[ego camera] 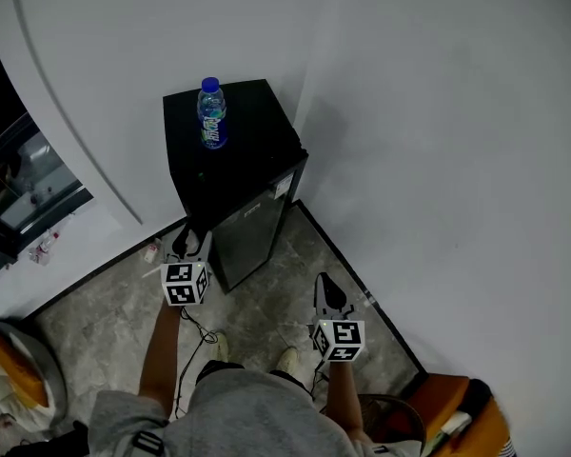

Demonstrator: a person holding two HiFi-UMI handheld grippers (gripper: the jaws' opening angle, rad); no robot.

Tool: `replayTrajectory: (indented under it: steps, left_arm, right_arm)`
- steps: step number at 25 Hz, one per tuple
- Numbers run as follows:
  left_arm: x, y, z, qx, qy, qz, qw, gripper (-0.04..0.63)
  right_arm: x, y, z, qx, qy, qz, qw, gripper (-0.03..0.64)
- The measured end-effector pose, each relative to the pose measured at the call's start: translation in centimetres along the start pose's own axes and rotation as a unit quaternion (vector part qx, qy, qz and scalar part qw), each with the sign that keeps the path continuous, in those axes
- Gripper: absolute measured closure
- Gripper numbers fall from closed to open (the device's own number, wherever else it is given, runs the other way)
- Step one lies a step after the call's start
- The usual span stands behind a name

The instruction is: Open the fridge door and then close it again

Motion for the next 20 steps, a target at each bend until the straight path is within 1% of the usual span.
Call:
replayTrajectory:
  steps: [5,12,20]
  left_arm:
    - [-1.2,0.3,1.0,-0.002,-0.014,0.003,0.9999,0.377]
    - [-2.7,0.7,1.9,-0.011,-0.038,0.01,0.9992,0.379]
    - [-4.3,1.1,3.1,-0.022,-0.05,0.021,0.9983,0.382]
  right_arm:
    - [-1.3,0.2,0.3,0.001,-0.018,0.001,1.0,0.592]
    - [-2.5,0.2,-0.1,0.006,-0.055,0.017,0.998,0.592]
    - [-3.6,0.3,-0.2,0.009,-0.086,0.029,0.996,0.592]
Point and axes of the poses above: the fingertips, and each gripper's own axes: z backward along the fingers, x to its left, y out of its underside, the point moved 3 cm from there along z, backward along the fingers, and after that the axes turned 6 degrees about -y, right-handed, at the moved point
